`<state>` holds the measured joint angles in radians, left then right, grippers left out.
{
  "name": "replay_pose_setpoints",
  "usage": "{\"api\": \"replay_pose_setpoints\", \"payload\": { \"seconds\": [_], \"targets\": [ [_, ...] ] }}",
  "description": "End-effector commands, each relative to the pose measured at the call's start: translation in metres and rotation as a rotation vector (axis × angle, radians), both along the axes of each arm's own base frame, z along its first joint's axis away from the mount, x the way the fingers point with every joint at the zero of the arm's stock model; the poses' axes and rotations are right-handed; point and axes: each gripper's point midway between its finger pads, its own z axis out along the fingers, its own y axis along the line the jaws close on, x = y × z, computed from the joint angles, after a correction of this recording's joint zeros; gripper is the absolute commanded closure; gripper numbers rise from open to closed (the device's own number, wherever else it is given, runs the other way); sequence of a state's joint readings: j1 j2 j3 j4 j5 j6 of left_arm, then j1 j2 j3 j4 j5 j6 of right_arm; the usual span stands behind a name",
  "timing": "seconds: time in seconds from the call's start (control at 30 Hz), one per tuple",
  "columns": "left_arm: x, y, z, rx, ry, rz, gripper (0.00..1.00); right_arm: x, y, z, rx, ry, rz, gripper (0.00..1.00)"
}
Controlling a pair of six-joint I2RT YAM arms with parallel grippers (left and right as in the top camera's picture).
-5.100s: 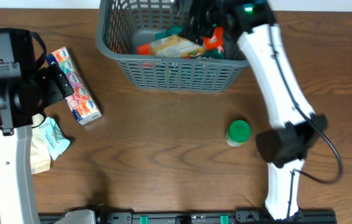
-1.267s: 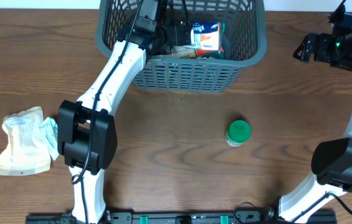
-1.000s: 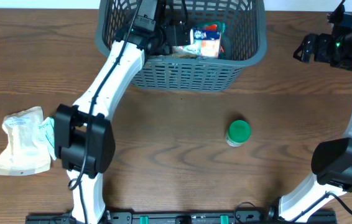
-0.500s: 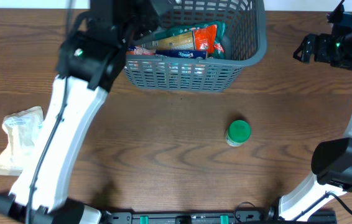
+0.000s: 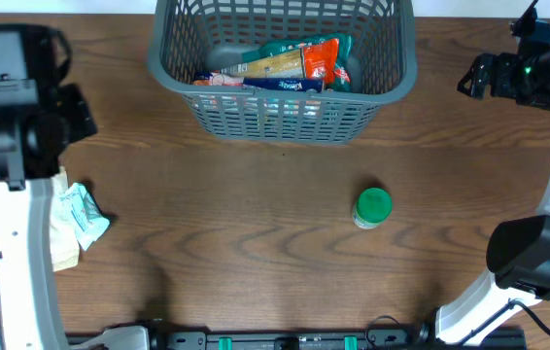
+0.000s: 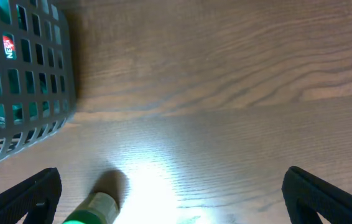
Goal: Pack container
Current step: 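Move the left gripper back to the wrapped pouches, then grasp the mint-green pouch with the left gripper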
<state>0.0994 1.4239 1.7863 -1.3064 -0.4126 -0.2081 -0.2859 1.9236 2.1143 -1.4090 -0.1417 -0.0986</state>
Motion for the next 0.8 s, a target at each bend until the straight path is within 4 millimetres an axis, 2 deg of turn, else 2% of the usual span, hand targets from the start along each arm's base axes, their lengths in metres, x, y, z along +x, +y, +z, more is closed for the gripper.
{"api": "replay_pose_setpoints", "payload": {
  "seconds": [0.0,0.27,0.53,0.77],
  "targets": [
    [-0.007,0.008,-0.047,-0.142,0.048,0.125,0.01,0.000,0.001,0.003,0.000,-0.010,0.016,0.01],
    [-0.023,0.024,-0.162,-0.326,0.163,0.219,0.01,-0.003,0.002,0.001,0.004,0.004,0.016,0.01],
    [-0.052,0.035,-0.224,-0.421,0.201,0.316,0.01,-0.006,0.003,0.000,0.008,0.015,0.016,0.01],
    [-0.054,0.020,-0.266,-0.503,0.182,0.261,0.01,-0.006,0.003,0.001,0.008,0.015,0.016,0.01]
  ]
}}
